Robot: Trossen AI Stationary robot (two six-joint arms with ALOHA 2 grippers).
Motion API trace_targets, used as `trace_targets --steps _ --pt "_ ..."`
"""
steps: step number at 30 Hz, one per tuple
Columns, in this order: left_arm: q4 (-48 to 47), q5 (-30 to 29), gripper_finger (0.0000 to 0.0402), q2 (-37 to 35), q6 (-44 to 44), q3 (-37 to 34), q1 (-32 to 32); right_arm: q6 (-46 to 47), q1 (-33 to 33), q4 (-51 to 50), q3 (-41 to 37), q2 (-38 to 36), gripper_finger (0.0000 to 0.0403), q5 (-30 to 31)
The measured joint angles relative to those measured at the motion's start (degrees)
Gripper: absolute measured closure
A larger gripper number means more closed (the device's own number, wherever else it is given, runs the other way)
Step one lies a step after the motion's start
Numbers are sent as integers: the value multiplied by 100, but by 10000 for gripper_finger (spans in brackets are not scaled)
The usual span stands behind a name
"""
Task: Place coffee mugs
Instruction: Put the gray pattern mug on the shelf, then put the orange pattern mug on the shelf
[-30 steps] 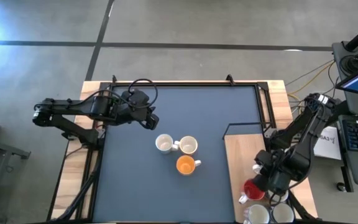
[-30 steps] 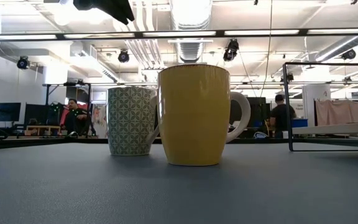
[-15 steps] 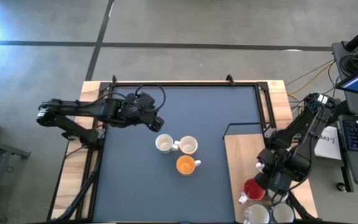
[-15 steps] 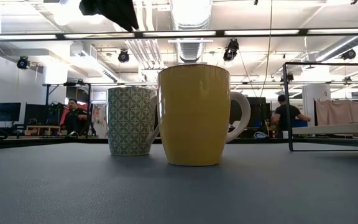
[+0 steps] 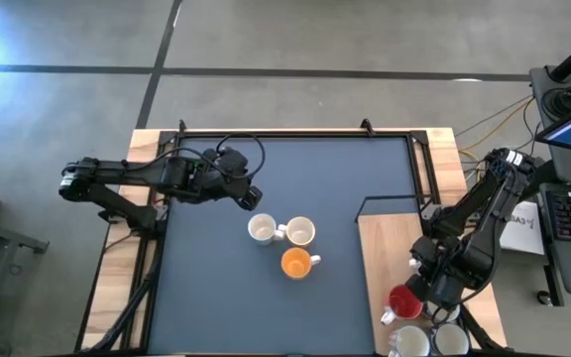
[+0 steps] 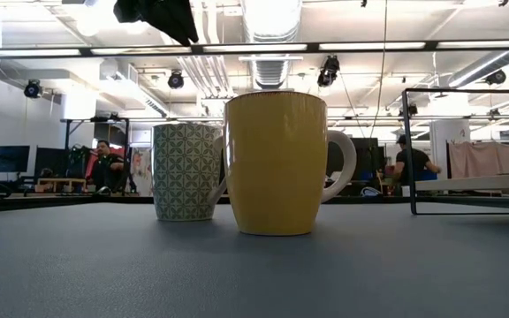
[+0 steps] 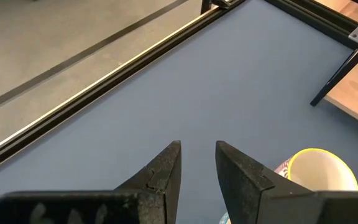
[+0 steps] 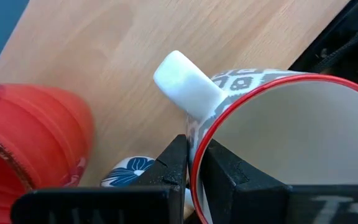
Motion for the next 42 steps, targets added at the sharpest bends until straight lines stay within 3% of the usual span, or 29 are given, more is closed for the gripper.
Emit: trace_targets --steps 22,36,42 --pt "-1 118 319 0 0 0 0 -414 0 389 109 -4 372 -214" --pt "-1 151 319 0 -17 2 0 -760 -2 335 483 -7 312 -266" --pt "67 375 319 0 -18 4 2 -627 -2 -230 859 -8 307 -43"
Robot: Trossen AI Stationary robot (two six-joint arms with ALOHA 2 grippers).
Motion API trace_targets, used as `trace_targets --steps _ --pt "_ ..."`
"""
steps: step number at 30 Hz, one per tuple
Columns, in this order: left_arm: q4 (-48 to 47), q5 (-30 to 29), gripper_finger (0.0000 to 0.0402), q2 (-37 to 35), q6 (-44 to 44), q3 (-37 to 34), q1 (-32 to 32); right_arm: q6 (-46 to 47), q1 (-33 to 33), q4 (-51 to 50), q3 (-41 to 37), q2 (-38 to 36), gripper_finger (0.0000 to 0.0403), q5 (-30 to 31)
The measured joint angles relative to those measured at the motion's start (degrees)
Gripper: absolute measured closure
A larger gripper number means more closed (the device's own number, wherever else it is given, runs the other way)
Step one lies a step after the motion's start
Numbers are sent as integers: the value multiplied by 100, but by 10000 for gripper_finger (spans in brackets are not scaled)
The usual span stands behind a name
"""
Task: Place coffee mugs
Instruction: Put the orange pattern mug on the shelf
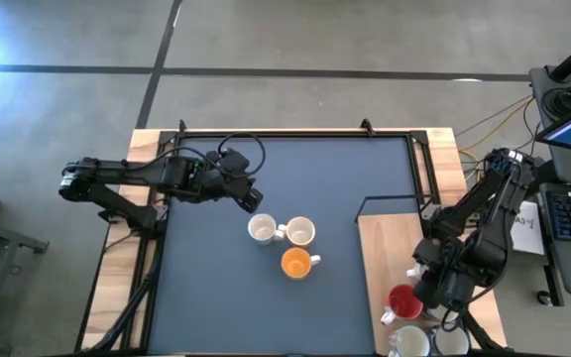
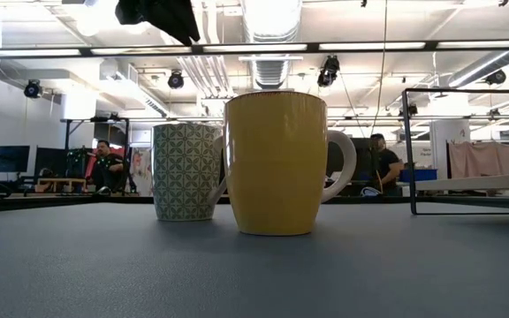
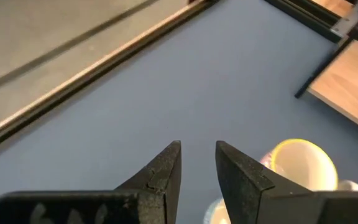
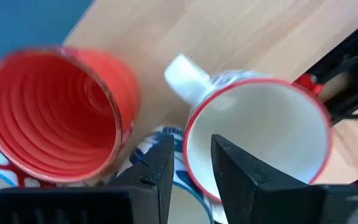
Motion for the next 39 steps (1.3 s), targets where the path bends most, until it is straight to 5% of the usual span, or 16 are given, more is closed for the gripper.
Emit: trace_targets --steps 15,25,39 --pt "-222 1200 319 681 -423 4 -620 7 -115 -589 707 0 307 1879" --pt "-1265 1284 319 1327 -1619 4 -848 -351 -271 -566 714 3 307 1885" --pt "-1295 1240 319 1982 -1938 2 -849 -581 -264 -541 714 8 307 1931"
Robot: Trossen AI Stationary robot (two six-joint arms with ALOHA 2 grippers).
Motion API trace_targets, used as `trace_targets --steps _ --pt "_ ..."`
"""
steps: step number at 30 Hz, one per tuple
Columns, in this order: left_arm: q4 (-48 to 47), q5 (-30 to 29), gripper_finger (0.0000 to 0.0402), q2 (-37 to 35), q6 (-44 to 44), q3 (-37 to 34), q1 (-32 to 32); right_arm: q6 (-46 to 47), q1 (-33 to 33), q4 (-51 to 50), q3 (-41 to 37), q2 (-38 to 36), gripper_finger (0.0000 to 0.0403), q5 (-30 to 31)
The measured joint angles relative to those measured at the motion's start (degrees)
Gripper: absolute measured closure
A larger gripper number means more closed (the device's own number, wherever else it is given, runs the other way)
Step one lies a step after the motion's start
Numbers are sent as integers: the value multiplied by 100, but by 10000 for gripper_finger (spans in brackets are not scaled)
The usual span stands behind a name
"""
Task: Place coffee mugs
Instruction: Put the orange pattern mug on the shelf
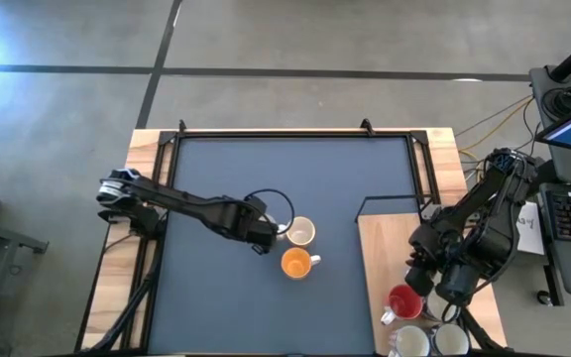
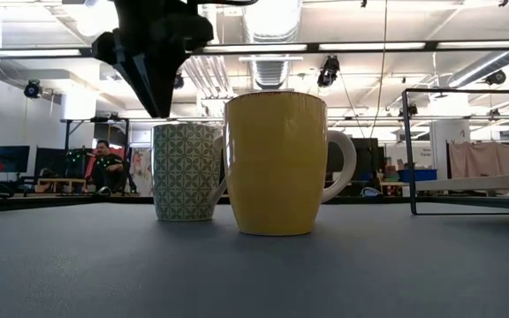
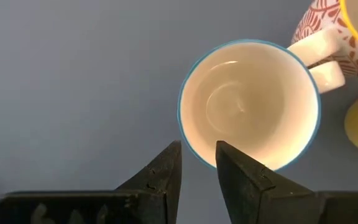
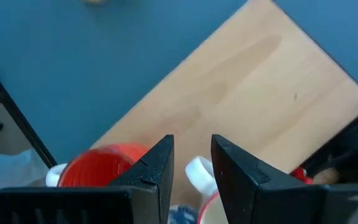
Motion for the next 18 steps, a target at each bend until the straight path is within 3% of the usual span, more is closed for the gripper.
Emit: trace_targets --steps 8,18 --pt "41 -13 319 11 -33 -2 -7 120 -216 125 -2 2 307 1170" --pt "36 11 319 -162 68 58 -133 -260 -1407 436 -15 2 307 1325"
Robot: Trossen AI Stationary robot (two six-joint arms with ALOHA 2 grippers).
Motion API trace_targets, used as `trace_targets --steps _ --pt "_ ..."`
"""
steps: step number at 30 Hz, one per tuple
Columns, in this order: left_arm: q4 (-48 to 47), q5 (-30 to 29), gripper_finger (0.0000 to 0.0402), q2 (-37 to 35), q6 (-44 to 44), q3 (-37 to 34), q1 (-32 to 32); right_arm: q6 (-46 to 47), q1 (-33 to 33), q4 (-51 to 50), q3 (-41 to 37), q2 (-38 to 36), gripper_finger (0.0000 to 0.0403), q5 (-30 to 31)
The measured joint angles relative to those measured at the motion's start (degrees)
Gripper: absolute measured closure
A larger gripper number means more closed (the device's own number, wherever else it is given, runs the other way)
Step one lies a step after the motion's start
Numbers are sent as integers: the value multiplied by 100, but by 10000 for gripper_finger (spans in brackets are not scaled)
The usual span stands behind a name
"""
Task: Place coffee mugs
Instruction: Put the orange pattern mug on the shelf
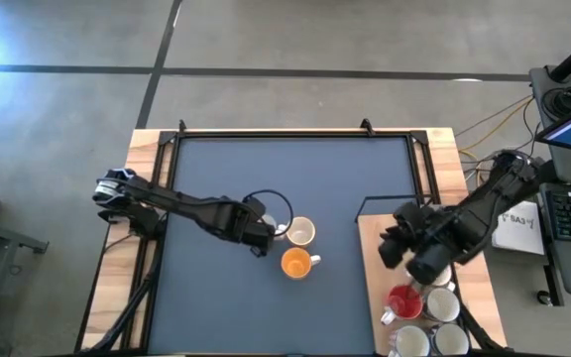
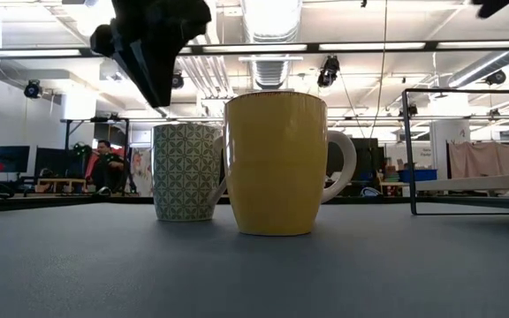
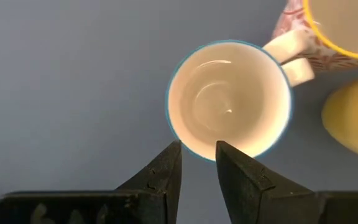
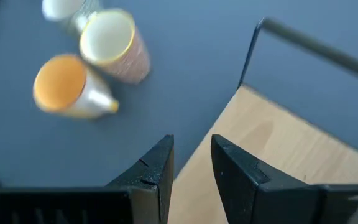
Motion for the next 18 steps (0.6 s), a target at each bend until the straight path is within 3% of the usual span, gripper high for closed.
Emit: trace_targets --steps 5,18 --pt "-7 -51 319 -76 331 12 -101 -319 -574 433 -144 0 307 382" --pt "-842 -302 319 -1002 1043 -22 -155 -750 -1554 2880 -998 1 307 131"
